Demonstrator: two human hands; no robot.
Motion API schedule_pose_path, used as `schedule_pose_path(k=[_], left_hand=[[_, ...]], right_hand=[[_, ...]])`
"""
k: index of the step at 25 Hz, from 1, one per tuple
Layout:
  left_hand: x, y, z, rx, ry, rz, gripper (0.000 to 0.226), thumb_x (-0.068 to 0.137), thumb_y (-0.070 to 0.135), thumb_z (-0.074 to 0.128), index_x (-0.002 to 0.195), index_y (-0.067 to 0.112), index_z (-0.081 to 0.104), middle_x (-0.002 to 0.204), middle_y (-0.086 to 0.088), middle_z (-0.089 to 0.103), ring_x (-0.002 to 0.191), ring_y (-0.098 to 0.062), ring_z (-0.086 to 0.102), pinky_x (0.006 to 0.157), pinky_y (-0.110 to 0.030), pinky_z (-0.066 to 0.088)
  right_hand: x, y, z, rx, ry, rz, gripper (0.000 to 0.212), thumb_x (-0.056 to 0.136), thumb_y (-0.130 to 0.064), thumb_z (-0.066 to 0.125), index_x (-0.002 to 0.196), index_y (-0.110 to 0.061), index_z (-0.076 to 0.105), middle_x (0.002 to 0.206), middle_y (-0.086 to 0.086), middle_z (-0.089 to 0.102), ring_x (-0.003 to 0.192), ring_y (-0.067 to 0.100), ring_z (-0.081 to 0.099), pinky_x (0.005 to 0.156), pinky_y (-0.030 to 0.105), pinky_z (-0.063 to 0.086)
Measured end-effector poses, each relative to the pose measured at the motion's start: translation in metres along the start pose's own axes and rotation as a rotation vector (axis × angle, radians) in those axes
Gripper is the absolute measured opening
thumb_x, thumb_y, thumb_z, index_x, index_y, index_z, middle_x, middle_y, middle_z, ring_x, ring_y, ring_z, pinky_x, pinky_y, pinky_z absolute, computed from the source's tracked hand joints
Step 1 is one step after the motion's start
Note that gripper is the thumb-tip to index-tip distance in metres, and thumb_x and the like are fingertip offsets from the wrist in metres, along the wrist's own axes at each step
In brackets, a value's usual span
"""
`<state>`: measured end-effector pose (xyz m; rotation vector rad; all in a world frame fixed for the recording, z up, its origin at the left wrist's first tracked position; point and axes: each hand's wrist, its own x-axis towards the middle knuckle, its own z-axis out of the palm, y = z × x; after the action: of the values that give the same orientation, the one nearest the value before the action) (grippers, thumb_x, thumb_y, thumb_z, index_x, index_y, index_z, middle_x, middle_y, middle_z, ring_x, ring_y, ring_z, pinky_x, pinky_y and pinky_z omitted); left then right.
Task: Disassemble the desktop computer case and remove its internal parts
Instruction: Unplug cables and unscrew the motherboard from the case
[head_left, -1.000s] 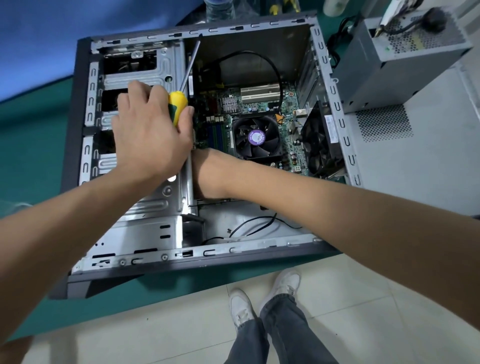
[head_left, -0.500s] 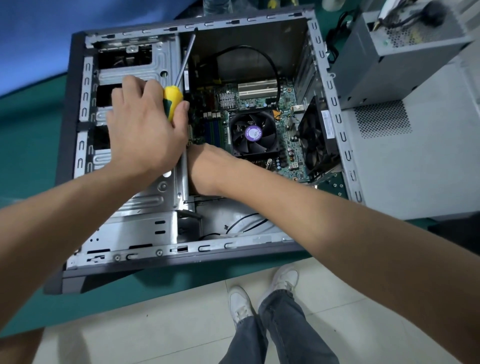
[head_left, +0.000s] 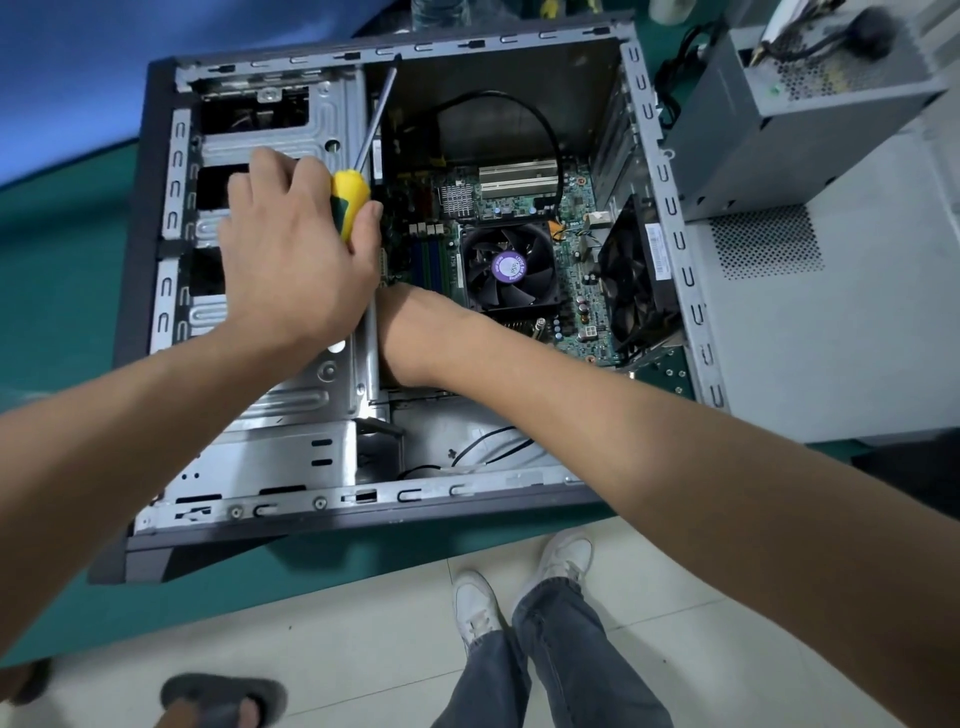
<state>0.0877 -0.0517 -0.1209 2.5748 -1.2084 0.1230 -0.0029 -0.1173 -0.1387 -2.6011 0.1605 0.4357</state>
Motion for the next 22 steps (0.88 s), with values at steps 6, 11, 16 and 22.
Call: schedule_pose_path(k=[6, 11, 16, 22], left_hand=[[0.0015, -0.0011, -0.0003, -0.003, -0.003, -0.001, 0.043, 0.098, 0.042, 0.046, 0.106, 0.0, 0.05, 0.121, -0.026, 0.045, 0.109, -0.042, 0.042, 0.09, -0.051, 0.034], [0.0011, -0.0015, 0.0, -0.013, 0.001, 0.003, 0.042, 0.097, 0.042, 0.046, 0.105, 0.001, 0.05, 0.12, -0.025, 0.045, 0.108, -0.042, 0.042, 0.089, -0.05, 0.035], [0.0006, -0.0018, 0.0014, -0.021, 0.015, 0.016, 0.041, 0.097, 0.041, 0.048, 0.103, 0.0, 0.05, 0.118, -0.026, 0.046, 0.105, -0.042, 0.043, 0.087, -0.051, 0.036], [0.0007, -0.0026, 0.0019, -0.018, 0.029, 0.023, 0.041, 0.096, 0.041, 0.047, 0.101, 0.001, 0.051, 0.116, -0.025, 0.046, 0.102, -0.042, 0.044, 0.084, -0.05, 0.036]], right_hand=[[0.0028, 0.0009, -0.0023, -0.084, -0.071, -0.065, 0.016, 0.09, 0.003, 0.048, 0.08, -0.01, 0.045, 0.069, -0.002, 0.034, 0.067, 0.018, 0.041, 0.064, 0.017, 0.03], [-0.0003, 0.0016, 0.0009, -0.021, 0.005, -0.037, 0.014, 0.094, -0.009, 0.047, 0.105, -0.008, 0.056, 0.09, 0.005, 0.052, 0.075, 0.018, 0.045, 0.069, 0.027, 0.035], [-0.0018, 0.0004, -0.0002, -0.011, -0.055, -0.034, 0.016, 0.088, 0.002, 0.049, 0.085, -0.011, 0.041, 0.067, -0.002, 0.033, 0.058, 0.014, 0.036, 0.059, 0.022, 0.034], [0.0008, -0.001, 0.0035, -0.039, 0.013, -0.012, 0.016, 0.093, -0.005, 0.044, 0.104, -0.006, 0.056, 0.11, 0.012, 0.061, 0.087, 0.027, 0.054, 0.069, 0.029, 0.035]])
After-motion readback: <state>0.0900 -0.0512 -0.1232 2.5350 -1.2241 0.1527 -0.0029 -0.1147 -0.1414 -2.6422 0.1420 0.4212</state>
